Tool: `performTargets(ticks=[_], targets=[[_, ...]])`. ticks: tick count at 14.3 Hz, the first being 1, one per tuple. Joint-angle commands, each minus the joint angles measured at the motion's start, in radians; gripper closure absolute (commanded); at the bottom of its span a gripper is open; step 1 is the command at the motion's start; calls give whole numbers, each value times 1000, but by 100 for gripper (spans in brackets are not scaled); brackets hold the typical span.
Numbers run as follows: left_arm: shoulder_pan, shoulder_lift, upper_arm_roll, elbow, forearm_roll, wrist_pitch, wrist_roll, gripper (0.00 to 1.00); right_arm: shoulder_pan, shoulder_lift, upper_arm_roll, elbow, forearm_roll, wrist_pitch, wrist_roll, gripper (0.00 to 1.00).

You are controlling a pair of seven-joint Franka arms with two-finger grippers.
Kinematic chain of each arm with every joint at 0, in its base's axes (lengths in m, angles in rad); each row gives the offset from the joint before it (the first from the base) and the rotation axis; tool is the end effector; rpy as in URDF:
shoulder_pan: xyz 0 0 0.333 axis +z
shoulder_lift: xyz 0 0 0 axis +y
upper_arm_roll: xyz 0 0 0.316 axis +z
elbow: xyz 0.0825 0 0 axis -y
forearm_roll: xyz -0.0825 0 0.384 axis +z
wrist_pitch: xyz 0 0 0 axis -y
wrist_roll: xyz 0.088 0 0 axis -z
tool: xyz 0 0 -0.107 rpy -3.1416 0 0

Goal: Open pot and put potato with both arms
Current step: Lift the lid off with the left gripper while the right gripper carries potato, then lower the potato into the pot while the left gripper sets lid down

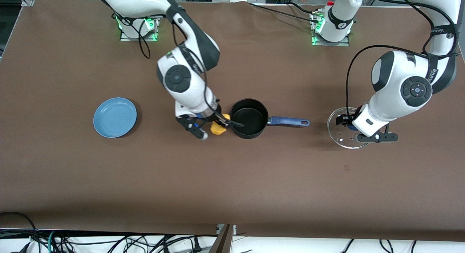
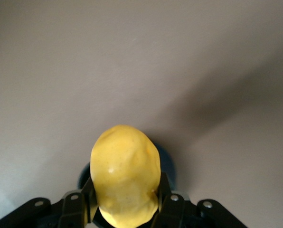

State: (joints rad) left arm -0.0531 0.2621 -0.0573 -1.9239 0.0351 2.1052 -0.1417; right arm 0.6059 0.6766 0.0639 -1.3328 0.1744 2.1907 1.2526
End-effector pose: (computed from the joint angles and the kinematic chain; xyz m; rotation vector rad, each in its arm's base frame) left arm 0.5985 -0.0633 0.3491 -3.1146 -0.0211 0.1212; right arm 0.5918 0.4623 0.3514 -2.7140 0.9741 0.0745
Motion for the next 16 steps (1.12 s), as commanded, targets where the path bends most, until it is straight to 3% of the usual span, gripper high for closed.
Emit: performTargets(ticks=[1, 6, 11, 12, 13, 14, 16], targets=[[59, -84, -16, -258, 14, 260, 88, 45, 49, 69, -10, 44, 8, 98, 57, 72], [163, -20, -18, -349, 14, 441, 246, 45, 103, 124, -9, 44, 10, 167, 113, 72], [176, 124, -16, -345, 14, 579, 277, 44, 127, 170, -3, 43, 13, 207, 117, 71], [174, 132, -18, -339, 16, 584, 277, 42, 127, 172, -3, 43, 25, 207, 116, 62], [174, 132, -18, -331, 16, 584, 280, 35, 127, 173, 1, 43, 40, 207, 116, 36], [174, 131, -16, -316, 16, 578, 290, 5, 132, 172, 1, 43, 49, 204, 117, 0], [174, 118, -18, -294, 16, 558, 300, 0, 130, 149, 1, 43, 54, 176, 116, 0]])
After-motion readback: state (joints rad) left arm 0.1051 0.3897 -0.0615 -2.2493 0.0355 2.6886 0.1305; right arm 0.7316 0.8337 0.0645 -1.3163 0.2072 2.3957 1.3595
